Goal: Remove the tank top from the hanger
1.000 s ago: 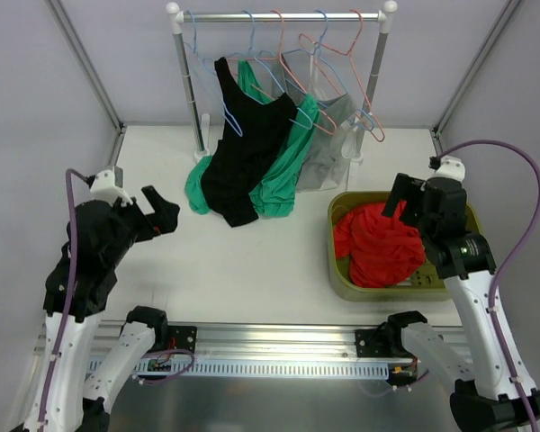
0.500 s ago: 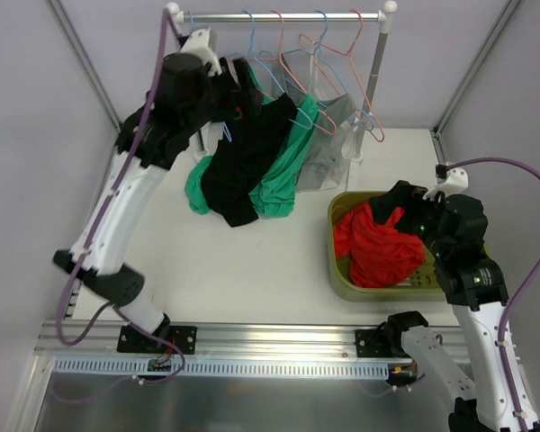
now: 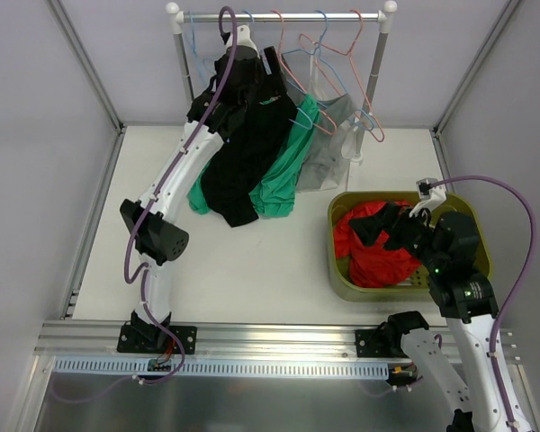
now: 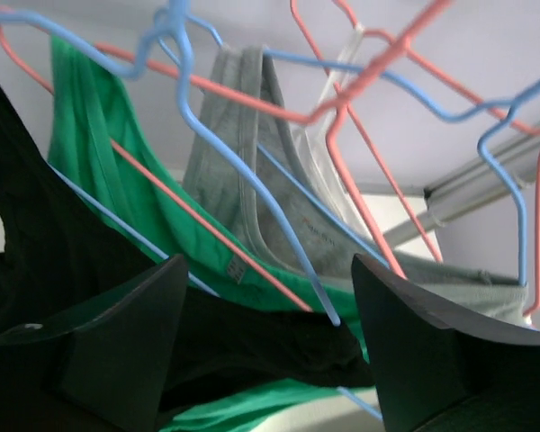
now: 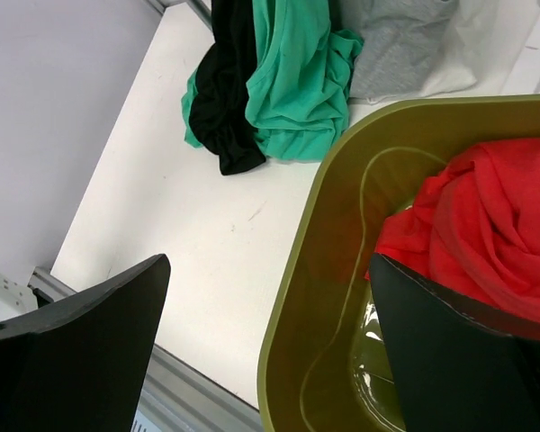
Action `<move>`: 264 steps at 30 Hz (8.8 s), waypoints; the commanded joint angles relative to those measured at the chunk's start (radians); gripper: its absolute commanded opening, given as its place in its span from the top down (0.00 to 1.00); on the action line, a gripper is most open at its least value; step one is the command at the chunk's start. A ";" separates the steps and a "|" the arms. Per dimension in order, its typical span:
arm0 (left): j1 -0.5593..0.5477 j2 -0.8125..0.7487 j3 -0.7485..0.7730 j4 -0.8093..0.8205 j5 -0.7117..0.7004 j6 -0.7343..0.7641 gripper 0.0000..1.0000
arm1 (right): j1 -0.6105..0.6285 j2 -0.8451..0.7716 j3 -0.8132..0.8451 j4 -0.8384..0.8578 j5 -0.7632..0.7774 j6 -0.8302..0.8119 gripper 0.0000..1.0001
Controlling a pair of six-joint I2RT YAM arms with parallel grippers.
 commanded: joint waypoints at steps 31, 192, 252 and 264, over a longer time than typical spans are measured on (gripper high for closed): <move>0.070 -0.347 -0.282 0.184 0.242 -0.036 1.00 | -0.001 0.022 -0.044 0.140 -0.084 0.030 0.03; 0.196 -0.320 -0.523 0.494 0.364 -0.318 1.00 | 0.680 0.630 0.088 0.330 -0.130 -0.172 0.01; 0.273 -1.655 -1.452 0.352 0.277 -0.060 0.01 | 0.827 1.393 0.477 0.244 0.437 -0.198 1.00; 0.275 -1.877 -1.613 0.051 0.309 0.082 0.01 | 0.789 0.864 0.618 0.063 0.475 -0.299 1.00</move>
